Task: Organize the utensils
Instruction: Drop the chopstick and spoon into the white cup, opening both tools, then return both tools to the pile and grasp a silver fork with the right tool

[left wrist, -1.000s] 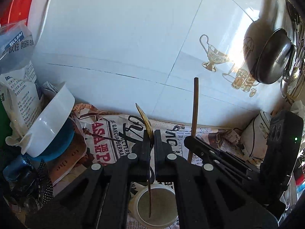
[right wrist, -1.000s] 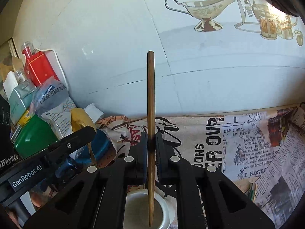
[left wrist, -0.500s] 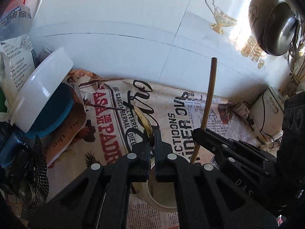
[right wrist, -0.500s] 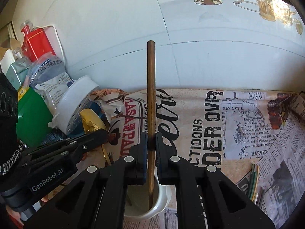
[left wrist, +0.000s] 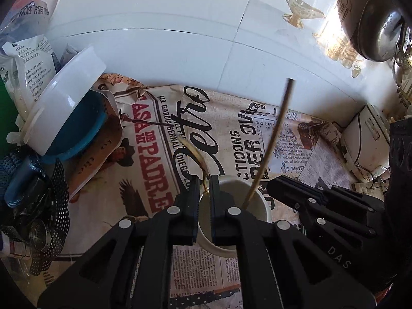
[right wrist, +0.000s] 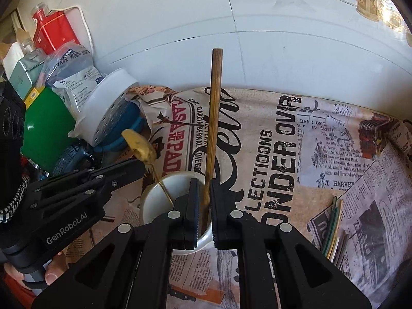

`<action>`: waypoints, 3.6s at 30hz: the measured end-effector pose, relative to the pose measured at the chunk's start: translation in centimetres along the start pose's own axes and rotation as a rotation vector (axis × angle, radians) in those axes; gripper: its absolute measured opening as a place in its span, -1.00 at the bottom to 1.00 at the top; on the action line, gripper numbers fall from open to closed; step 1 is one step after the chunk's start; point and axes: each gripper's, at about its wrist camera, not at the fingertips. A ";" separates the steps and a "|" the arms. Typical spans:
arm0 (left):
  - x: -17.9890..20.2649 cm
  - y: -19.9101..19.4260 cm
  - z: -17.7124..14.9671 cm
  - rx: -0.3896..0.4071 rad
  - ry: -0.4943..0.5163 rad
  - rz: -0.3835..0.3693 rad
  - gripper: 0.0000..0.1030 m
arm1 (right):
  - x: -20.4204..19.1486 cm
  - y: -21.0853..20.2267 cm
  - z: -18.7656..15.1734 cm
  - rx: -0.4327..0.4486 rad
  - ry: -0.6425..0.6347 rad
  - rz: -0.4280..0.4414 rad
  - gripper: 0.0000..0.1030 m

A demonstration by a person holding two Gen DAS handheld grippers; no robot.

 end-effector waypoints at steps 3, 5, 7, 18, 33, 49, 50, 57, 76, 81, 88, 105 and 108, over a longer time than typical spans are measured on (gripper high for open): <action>0.4 -0.8 -0.4 0.008 0.002 0.015 -0.52 | -0.1 -0.7 0.0 -0.008 -0.014 0.008 -0.78; 0.7 -1.6 -0.7 0.020 0.004 0.022 -0.43 | -0.3 -1.4 -0.2 -0.004 -0.029 0.013 -0.76; 1.0 -2.3 -0.9 0.030 0.007 0.028 -0.39 | -0.3 -2.3 -0.4 0.002 -0.047 0.017 -0.76; 5.1 -6.4 -2.8 0.099 0.052 0.049 -0.08 | 1.4 -8.2 -1.9 0.058 -0.101 0.010 -0.64; 12.0 -7.0 -6.8 0.112 0.077 0.039 0.41 | 8.0 -14.4 -6.4 0.091 -0.053 -0.115 -0.29; 15.8 1.4 -11.8 -0.102 0.140 0.071 0.43 | 16.3 -11.9 -14.8 -0.128 0.128 -0.180 -0.28; 15.9 1.9 -12.1 -0.114 0.142 0.072 0.43 | 16.5 -11.3 -15.2 -0.147 0.136 -0.173 -0.28; 15.9 4.5 -13.7 -0.175 0.156 0.101 0.43 | 15.9 -7.5 -17.0 -0.230 0.155 -0.122 -0.28; 13.9 5.6 -15.1 -0.195 0.124 0.132 0.43 | 15.1 -3.5 -16.2 -0.231 0.129 -0.164 -0.54; 15.0 6.3 -14.9 -0.209 0.152 0.100 0.40 | 15.6 -3.6 -16.2 -0.232 0.141 -0.155 -0.55; 16.6 9.1 -14.4 -0.266 0.180 0.081 0.04 | 17.0 -4.9 -16.7 -0.206 0.171 -0.166 -0.55; 18.8 14.5 -10.1 -0.293 0.175 0.129 -0.44 | 18.4 -8.3 -17.1 -0.137 0.219 -0.119 -0.55; 19.6 15.2 -9.9 -0.293 0.228 0.156 -0.44 | 18.7 -8.5 -17.0 -0.127 0.223 -0.108 -0.55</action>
Point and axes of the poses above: each gripper's, at about its wrist camera, not at the fingertips, and y roughly the way its jaws point, x to its right, z to its top, and after that the axes turned 6 degrees about -y, right-handed
